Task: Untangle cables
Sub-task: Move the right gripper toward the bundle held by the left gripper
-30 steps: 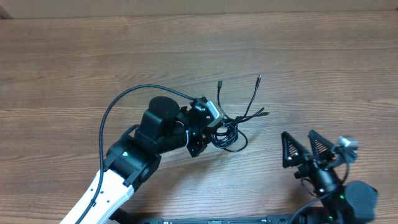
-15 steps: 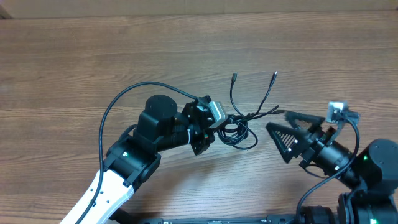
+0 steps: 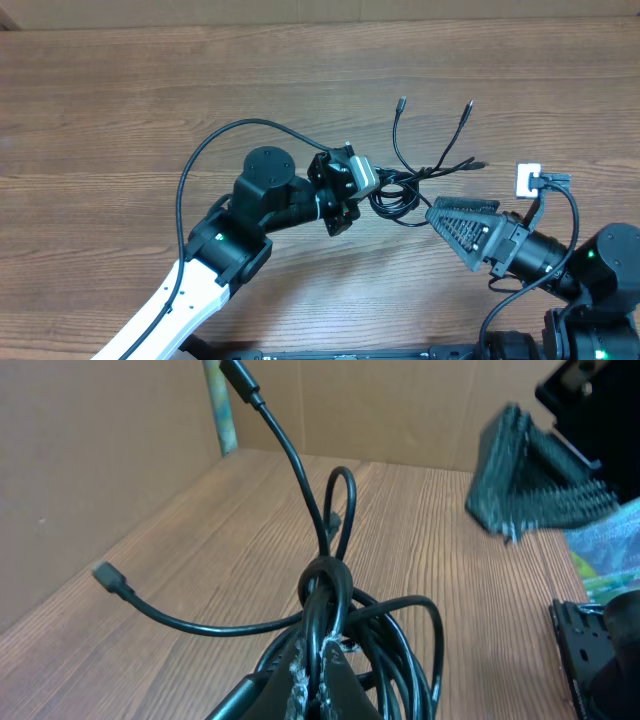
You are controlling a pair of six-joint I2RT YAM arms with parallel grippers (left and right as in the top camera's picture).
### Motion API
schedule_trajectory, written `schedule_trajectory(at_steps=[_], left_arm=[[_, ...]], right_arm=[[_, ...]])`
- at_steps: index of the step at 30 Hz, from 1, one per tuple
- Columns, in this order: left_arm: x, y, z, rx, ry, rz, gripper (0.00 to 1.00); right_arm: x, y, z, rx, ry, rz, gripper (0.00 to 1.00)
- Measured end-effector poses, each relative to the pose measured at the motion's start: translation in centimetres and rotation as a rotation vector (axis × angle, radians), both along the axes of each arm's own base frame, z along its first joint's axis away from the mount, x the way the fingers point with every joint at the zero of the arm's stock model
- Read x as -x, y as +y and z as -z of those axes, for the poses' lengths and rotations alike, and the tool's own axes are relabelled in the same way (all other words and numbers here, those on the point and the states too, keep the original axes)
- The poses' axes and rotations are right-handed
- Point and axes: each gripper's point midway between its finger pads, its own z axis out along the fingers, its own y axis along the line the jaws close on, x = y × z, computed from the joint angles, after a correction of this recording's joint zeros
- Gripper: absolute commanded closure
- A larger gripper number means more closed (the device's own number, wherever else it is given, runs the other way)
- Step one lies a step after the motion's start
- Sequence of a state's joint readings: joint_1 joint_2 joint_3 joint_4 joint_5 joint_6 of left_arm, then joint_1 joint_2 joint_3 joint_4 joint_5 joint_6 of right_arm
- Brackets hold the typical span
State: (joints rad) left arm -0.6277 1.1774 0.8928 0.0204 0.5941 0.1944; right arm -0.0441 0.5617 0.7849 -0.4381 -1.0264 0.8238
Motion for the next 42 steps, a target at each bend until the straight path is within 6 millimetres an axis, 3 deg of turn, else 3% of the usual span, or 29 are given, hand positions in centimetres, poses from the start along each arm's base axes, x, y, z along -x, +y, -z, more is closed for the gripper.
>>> schedule_trajectory(at_steps=[5, 11, 17, 30, 37, 42], left_arm=[[0.6, -1.1, -0.7, 0.019, -0.048, 0.034, 0.96], [1.8, -2.1, -1.3, 0.027, -0.105, 0.080, 0.96], [2.1, -2.1, -0.8, 0.008, -0.100, 0.097, 0.96], [3.8, -2.6, -1.6, 0.049, -0.114, 0.202, 0.96], [5.1, -3.2, -1.7, 0.057, -0.112, 0.257, 0.96], [5.8, -3.6, -1.8, 0.058, -0.135, 0.285, 0.96]], right_arm=[[-0.9, -0.9, 2.1, 0.000, 0.135, 0.094, 0.05], [-1.6, -1.6, 2.6, -0.008, 0.175, 0.162, 0.25], [-2.1, -2.5, 4.0, -0.008, 0.263, 0.238, 0.26], [-2.5, -3.0, 4.5, -0.027, 0.314, 0.289, 0.27], [-2.5, -3.0, 4.5, -0.035, 0.328, 0.293, 0.51], [-2.5, -3.0, 4.6, -0.041, 0.341, 0.296, 0.73]])
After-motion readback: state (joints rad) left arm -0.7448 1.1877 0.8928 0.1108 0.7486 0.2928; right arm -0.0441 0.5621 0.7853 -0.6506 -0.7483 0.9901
